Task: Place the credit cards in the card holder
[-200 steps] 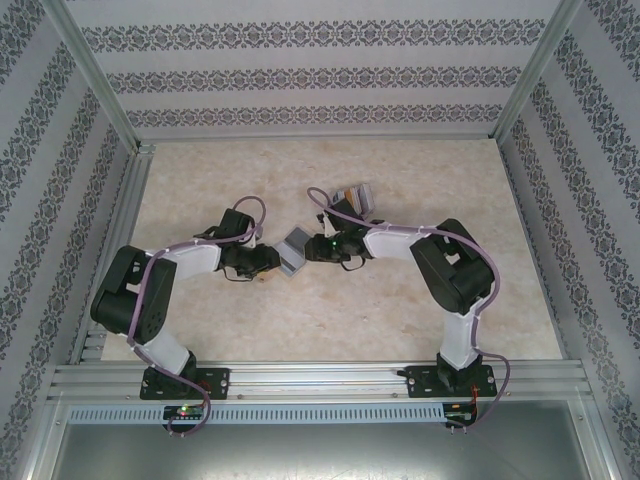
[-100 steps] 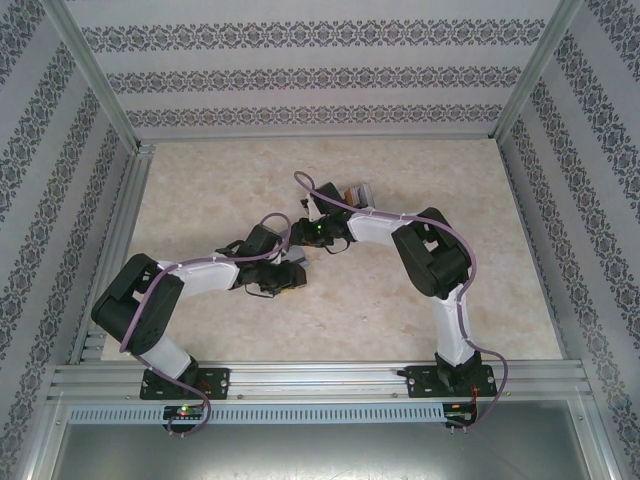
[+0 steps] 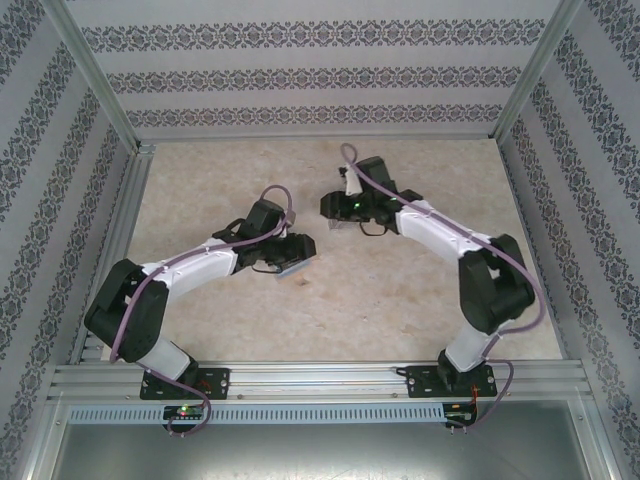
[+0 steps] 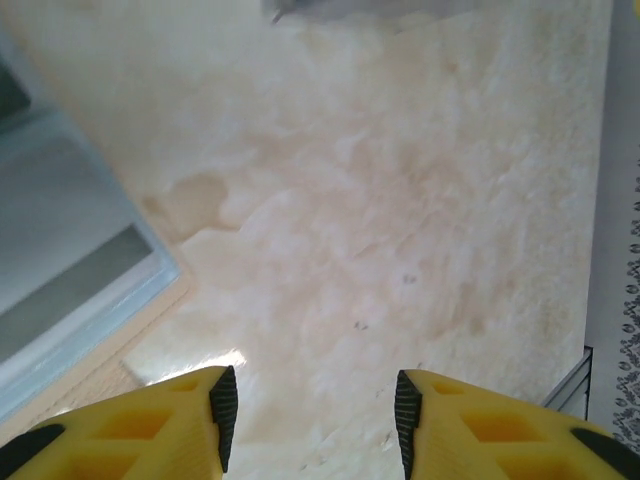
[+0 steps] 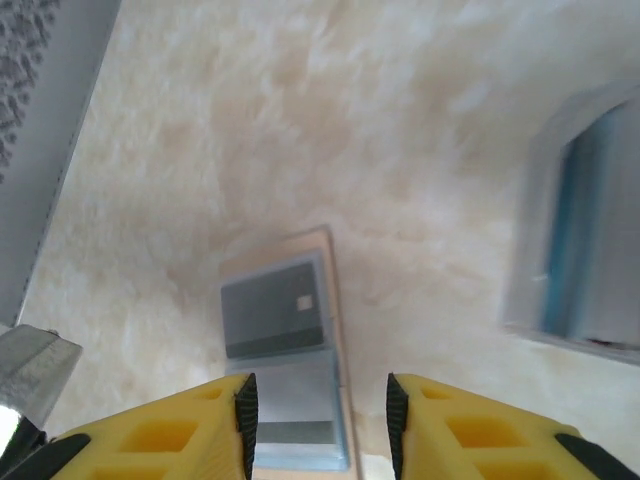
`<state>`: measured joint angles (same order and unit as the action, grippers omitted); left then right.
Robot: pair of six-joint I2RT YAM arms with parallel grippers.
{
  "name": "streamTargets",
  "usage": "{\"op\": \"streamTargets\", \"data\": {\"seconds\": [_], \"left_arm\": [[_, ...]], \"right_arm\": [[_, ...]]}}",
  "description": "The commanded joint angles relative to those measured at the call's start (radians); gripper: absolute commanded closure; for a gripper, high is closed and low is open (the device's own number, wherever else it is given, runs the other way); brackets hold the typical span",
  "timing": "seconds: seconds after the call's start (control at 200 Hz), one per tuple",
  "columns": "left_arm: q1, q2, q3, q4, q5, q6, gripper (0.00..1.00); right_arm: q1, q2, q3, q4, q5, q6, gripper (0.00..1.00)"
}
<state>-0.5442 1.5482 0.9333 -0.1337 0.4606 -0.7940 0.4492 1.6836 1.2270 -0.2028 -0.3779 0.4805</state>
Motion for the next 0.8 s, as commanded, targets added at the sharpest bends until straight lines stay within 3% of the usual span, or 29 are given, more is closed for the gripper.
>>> {"op": "streamTargets", "data": {"seconds": [0.0,0.38,0.794], "left_arm": [[-0.005,-0.007,0.067,-0.081,-0.042,0.064,0.52],[0.015,0.167,0.326,-0.1,-0.044,0.117,0.51],[0.045,0.388,0.54,-0.061,-0.102,0.103,0.5]], "right_arm": [[-0.056,-0.057,-0.039,-0.066,0.042,-0.06,0.58],[-0.24,-0.08,-0.029,-0.113,0.002,-0.129,0.56],[-0.27,0.056,0.064,-0.097,-0.019,-0.15,0.55]]}}
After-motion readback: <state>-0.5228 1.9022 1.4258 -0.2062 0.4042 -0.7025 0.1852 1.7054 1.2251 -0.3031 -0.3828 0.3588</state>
